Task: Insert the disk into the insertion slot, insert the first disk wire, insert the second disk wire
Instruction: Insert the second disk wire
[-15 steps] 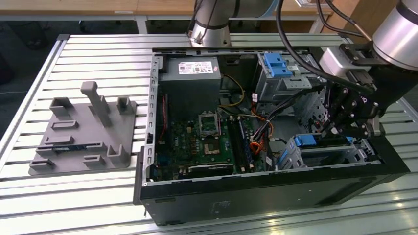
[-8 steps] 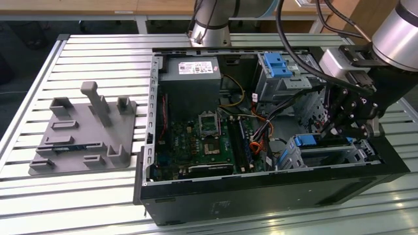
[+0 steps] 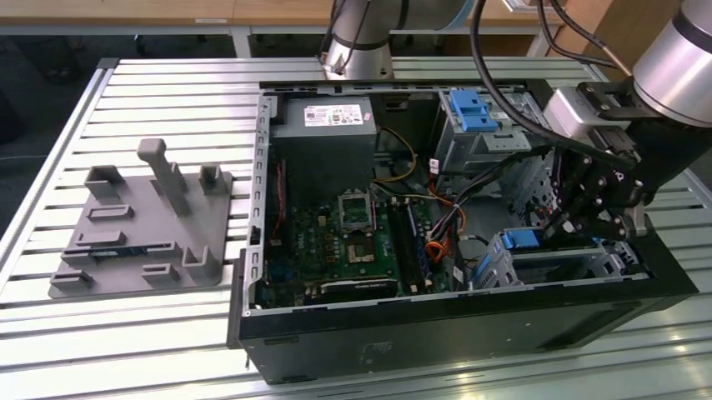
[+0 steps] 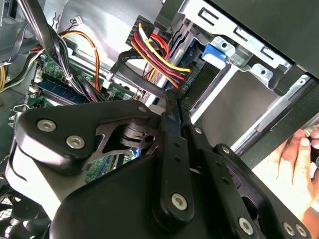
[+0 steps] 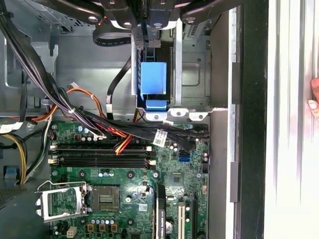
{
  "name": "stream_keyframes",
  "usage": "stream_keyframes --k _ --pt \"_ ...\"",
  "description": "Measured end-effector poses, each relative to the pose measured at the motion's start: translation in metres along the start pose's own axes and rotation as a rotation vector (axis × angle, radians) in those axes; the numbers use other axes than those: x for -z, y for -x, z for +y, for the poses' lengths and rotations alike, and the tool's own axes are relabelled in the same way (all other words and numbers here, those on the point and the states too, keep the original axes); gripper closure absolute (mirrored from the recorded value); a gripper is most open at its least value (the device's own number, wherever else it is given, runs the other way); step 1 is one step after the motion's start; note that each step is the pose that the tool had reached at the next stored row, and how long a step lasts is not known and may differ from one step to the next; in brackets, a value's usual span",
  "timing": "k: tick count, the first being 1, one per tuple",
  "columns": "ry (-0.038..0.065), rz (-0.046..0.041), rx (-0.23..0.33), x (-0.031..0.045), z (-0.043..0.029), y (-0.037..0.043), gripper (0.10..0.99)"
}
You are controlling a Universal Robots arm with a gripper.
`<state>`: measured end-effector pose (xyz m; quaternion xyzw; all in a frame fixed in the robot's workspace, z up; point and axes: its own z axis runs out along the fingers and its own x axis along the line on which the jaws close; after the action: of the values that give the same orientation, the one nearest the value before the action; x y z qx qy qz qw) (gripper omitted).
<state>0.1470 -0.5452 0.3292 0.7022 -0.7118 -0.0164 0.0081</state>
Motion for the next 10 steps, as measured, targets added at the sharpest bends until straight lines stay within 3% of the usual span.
stream_keyframes --k 3,4,5,10 --pt "0.0 0.0001 0.001 0.0012 0.0001 -0.0001 0.929" --pt "0.0 0.0 0.001 0.0029 0.0001 0.0 0.863" --pt "0.0 -0.0001 0.001 0.005 0.0002 0.0 0.863" --pt "0.0 0.0 0.001 0.0223 0.0008 0.0003 0.863"
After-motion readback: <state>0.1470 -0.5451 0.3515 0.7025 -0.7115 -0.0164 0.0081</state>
